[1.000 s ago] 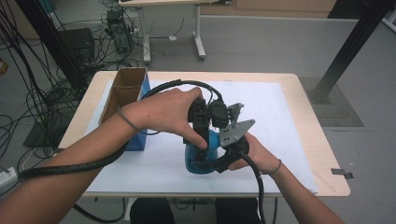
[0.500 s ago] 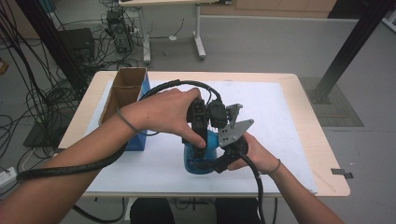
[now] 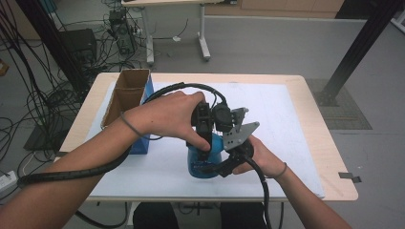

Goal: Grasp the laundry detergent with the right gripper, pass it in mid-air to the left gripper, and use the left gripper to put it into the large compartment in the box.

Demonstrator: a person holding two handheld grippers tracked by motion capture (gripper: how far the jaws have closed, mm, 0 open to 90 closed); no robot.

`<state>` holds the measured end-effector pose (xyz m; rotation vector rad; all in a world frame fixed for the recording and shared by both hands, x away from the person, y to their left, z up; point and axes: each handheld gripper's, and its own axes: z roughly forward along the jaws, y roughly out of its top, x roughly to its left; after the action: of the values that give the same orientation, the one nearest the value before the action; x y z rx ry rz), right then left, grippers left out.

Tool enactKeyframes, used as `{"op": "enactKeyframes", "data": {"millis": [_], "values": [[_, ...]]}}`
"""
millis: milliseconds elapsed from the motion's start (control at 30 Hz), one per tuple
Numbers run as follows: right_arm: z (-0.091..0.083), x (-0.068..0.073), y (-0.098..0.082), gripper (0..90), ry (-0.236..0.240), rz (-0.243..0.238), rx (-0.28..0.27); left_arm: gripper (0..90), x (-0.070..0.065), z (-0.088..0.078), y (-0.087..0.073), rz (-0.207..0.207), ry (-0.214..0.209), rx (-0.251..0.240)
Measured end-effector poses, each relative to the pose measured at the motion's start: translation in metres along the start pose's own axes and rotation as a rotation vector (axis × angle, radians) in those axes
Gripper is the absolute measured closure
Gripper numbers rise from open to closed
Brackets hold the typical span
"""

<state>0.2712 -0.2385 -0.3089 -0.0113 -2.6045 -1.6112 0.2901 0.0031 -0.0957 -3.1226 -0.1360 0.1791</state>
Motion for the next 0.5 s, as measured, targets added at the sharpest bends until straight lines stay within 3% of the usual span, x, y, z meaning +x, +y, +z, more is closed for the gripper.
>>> {"op": "enactKeyframes", "data": {"millis": [500], "values": [[-0.0005,-0.0009,-0.0020,42.1,-0.002,0.001,-0.013,37.3,-0.0004,-0.0015,-0.0015,-0.009,0.005,-0.011]]}}
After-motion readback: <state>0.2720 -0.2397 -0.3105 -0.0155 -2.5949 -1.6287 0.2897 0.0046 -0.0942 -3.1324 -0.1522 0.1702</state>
